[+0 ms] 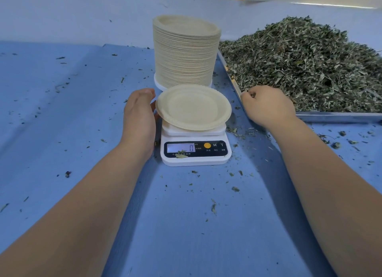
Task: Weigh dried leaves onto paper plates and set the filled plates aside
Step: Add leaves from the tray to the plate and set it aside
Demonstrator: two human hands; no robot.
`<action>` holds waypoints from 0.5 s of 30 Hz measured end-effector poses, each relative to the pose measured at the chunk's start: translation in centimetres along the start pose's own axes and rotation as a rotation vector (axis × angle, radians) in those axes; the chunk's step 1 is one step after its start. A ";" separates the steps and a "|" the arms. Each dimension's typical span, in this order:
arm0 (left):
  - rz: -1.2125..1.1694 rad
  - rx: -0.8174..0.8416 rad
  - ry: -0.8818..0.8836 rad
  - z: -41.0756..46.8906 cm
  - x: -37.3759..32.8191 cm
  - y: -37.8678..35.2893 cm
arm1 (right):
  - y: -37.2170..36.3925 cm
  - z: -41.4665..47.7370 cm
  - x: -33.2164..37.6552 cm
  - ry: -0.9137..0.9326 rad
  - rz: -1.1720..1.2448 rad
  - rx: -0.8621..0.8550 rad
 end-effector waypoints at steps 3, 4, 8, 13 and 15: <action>0.002 0.000 0.013 -0.1 0.0 0.0 | 0.2 0.0 -0.2 -0.002 0.057 0.002; 0.000 0.003 0.016 -0.2 0.0 0.0 | 0.3 0.0 -0.2 -0.005 0.080 -0.009; -0.005 -0.006 0.027 -0.1 -0.1 0.0 | 0.8 -0.1 -0.5 -0.036 0.178 -0.108; 0.013 -0.007 0.039 -0.1 -0.1 0.0 | 1.2 -0.2 -0.8 -0.014 0.325 -0.229; 0.005 -0.006 0.037 -0.2 -0.1 0.0 | 1.7 -0.2 -0.7 0.014 0.365 -0.261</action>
Point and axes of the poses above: each hand's wrist, its own z-axis towards the middle knuckle, its own y-axis out of the back of the hand, x = y × z, the point moved 4 cm from there along z, towards the middle knuckle, and after that the axes turned 13 degrees about x, right-handed, at the moved point
